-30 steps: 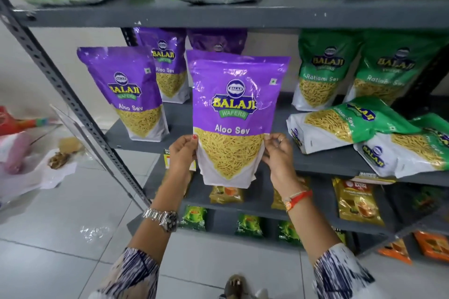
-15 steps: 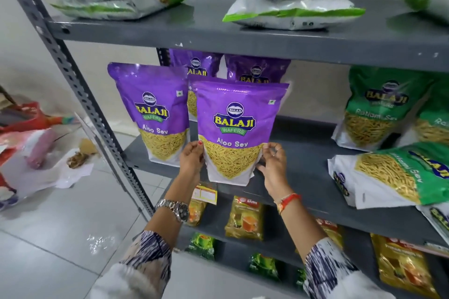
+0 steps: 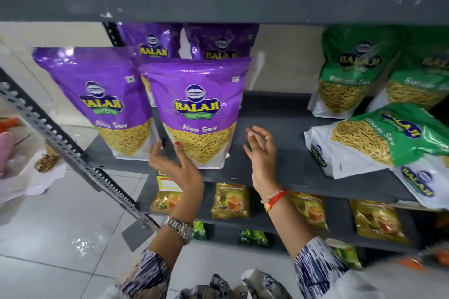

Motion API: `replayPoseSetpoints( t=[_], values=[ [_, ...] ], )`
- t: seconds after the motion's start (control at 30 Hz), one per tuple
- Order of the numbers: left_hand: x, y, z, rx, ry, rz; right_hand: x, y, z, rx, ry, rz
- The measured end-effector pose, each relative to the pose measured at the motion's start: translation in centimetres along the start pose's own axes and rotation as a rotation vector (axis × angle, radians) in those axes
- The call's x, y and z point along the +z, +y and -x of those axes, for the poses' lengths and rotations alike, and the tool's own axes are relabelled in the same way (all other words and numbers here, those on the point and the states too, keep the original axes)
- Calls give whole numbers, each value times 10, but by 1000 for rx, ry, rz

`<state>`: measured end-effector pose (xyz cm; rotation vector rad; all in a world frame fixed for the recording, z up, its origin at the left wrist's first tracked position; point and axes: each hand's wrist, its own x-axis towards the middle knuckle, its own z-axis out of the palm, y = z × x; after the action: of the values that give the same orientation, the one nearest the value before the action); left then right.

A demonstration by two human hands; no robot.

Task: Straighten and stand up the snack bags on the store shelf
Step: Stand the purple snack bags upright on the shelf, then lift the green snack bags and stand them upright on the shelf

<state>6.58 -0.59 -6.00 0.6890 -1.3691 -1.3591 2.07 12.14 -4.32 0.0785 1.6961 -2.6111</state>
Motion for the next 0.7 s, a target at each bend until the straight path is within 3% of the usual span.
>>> replayPoseSetpoints(
  t=[0.07, 0.13, 0.27, 0.4, 0.53, 0.6, 0.7],
  values=[
    [10, 2, 30, 133, -23, -99, -24, -9, 0, -101, 162, -17],
    [24, 3, 58, 210, -166, -135, -53, -24, -2, -194, 346, 6],
    [78, 14, 98, 349, -565, -127, -120, -59, -6, -304, 643, -18],
    [162, 29, 131, 268, -977, -217, -185, -85, -13, -250, 867, -86],
    [241, 34, 147, -97, -1290, -584, -221, -84, -26, -26, 827, -50],
    [269, 35, 154, -124, -1446, -769, -231, -90, -29, 61, 756, -66],
    [286, 47, 165, -126, -1612, -810, -239, -101, -30, 193, 671, -153]
  ],
)
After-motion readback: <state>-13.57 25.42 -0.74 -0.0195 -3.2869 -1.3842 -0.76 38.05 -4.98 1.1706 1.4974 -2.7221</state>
